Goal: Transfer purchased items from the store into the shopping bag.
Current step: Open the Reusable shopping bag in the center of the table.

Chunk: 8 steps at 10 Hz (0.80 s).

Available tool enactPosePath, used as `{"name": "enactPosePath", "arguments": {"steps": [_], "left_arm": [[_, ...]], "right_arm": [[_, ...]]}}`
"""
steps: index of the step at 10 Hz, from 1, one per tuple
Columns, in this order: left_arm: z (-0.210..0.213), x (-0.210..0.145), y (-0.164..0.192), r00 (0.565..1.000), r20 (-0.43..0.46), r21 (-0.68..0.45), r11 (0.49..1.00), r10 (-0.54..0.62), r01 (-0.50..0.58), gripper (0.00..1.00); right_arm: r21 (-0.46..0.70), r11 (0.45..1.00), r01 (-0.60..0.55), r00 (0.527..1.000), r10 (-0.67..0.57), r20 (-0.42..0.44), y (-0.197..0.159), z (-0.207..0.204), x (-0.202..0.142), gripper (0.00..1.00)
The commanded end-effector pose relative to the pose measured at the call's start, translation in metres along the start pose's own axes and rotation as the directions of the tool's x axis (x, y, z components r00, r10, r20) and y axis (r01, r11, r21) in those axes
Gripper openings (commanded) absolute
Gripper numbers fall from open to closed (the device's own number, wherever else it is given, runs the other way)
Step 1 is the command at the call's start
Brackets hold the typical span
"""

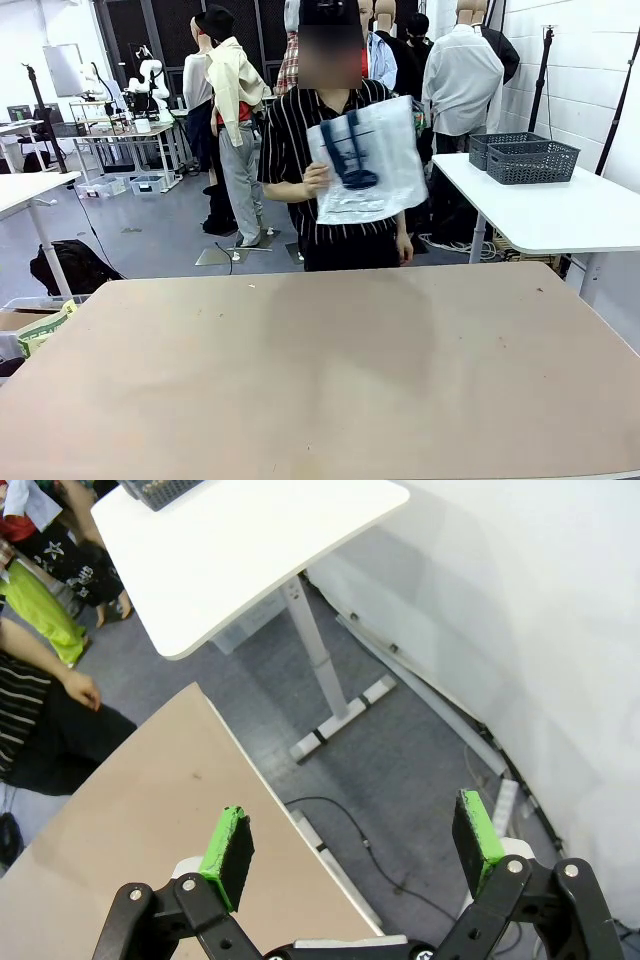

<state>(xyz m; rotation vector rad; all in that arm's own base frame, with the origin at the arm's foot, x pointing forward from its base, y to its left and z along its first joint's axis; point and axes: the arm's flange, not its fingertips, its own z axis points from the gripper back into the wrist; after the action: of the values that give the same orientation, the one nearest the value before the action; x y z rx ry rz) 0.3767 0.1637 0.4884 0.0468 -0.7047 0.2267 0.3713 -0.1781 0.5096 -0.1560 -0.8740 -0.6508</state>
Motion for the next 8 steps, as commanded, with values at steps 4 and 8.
{"name": "enactPosePath", "arguments": {"steps": [4, 8], "left_arm": [[0.0001, -0.0009, 0.0044, 1.000, -0.003, 0.004, 1.000, -0.020, 0.020, 1.00], [0.0001, -0.0009, 0.0044, 1.000, -0.003, 0.004, 1.000, -0.020, 0.020, 1.00]], "right_arm": [[0.010, 1.000, -0.011, 1.000, 0.011, 0.008, -0.0015, 0.0002, 0.0008, 1.00], [0.010, 1.000, -0.011, 1.000, 0.011, 0.008, -0.0015, 0.0002, 0.0008, 1.00]]}}
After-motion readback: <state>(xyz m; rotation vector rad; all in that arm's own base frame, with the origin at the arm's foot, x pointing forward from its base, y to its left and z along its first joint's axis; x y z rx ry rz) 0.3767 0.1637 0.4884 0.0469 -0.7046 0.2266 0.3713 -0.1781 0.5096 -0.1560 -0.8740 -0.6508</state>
